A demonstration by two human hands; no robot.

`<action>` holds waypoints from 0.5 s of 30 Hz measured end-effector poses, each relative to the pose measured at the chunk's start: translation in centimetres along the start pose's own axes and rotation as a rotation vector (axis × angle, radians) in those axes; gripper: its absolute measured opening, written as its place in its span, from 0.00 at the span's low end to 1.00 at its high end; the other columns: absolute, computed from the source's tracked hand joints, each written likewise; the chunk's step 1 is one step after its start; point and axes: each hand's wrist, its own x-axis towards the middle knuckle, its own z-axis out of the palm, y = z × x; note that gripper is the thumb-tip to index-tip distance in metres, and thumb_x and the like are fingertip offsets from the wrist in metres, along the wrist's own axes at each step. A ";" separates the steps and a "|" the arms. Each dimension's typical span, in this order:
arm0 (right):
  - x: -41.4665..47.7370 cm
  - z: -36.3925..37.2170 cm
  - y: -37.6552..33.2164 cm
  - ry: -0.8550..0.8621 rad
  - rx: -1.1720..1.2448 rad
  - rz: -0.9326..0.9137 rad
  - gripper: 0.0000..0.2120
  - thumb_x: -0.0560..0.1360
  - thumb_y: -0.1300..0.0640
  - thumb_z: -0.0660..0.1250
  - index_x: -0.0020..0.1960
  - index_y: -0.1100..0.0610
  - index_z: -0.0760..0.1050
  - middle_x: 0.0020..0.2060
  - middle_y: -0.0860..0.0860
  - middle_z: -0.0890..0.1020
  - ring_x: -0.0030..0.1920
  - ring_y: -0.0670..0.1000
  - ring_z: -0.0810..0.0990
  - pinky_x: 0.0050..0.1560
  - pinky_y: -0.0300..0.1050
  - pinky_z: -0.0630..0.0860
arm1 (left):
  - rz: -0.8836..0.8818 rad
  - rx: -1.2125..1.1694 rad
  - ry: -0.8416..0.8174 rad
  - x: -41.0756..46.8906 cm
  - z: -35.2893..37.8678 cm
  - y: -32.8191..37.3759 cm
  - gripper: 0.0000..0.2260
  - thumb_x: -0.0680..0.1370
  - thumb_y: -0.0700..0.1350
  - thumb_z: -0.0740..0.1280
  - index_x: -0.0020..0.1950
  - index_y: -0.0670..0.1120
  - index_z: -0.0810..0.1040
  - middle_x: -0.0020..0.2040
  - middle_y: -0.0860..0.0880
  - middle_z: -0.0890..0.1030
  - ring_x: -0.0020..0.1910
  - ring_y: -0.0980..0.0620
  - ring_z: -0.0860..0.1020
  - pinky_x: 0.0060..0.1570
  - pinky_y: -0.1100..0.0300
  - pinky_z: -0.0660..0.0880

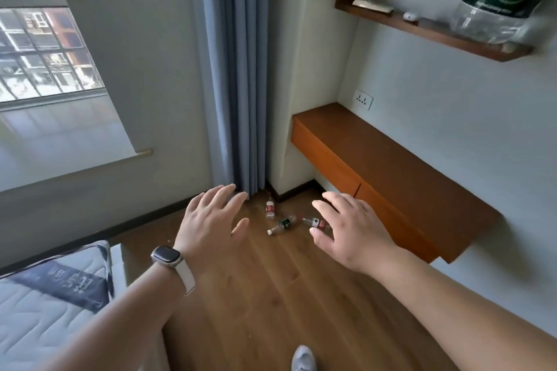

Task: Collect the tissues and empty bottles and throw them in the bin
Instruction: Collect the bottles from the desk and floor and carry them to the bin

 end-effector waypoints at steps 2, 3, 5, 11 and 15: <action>1.1 0.2 0.5 -0.002 -0.001 0.005 0.27 0.78 0.39 0.52 0.70 0.53 0.68 0.68 0.52 0.72 0.68 0.53 0.68 0.67 0.51 0.66 | 0.009 -0.001 -0.010 1.0 0.6 -0.5 0.23 0.75 0.59 0.57 0.66 0.51 0.75 0.67 0.49 0.75 0.67 0.46 0.71 0.65 0.45 0.69; 2.0 0.5 0.9 -0.011 0.001 0.014 0.27 0.78 0.39 0.51 0.70 0.53 0.68 0.68 0.52 0.71 0.69 0.53 0.68 0.67 0.51 0.66 | 0.014 0.001 -0.019 1.9 1.0 -0.8 0.23 0.75 0.59 0.57 0.66 0.50 0.75 0.66 0.48 0.75 0.67 0.46 0.71 0.65 0.45 0.69; 3.8 1.3 1.8 -0.025 0.010 0.025 0.27 0.77 0.39 0.51 0.70 0.52 0.67 0.69 0.52 0.70 0.69 0.53 0.67 0.67 0.51 0.65 | 0.024 0.008 -0.027 3.5 1.8 -1.2 0.24 0.75 0.59 0.57 0.65 0.50 0.76 0.66 0.48 0.76 0.67 0.46 0.72 0.64 0.44 0.70; 11.4 4.7 4.9 -0.062 0.064 -0.003 0.30 0.77 0.38 0.48 0.71 0.52 0.67 0.70 0.52 0.69 0.71 0.53 0.65 0.69 0.51 0.63 | 0.017 0.062 -0.076 10.0 5.1 -3.3 0.23 0.75 0.59 0.58 0.66 0.50 0.75 0.66 0.49 0.75 0.67 0.45 0.72 0.65 0.45 0.69; 17.2 6.5 8.9 -0.084 0.104 -0.010 0.28 0.78 0.38 0.50 0.72 0.52 0.65 0.71 0.51 0.67 0.72 0.53 0.63 0.70 0.50 0.61 | -0.022 0.092 -0.089 16.3 8.1 -4.0 0.22 0.74 0.58 0.60 0.64 0.51 0.76 0.65 0.49 0.76 0.65 0.46 0.73 0.63 0.46 0.70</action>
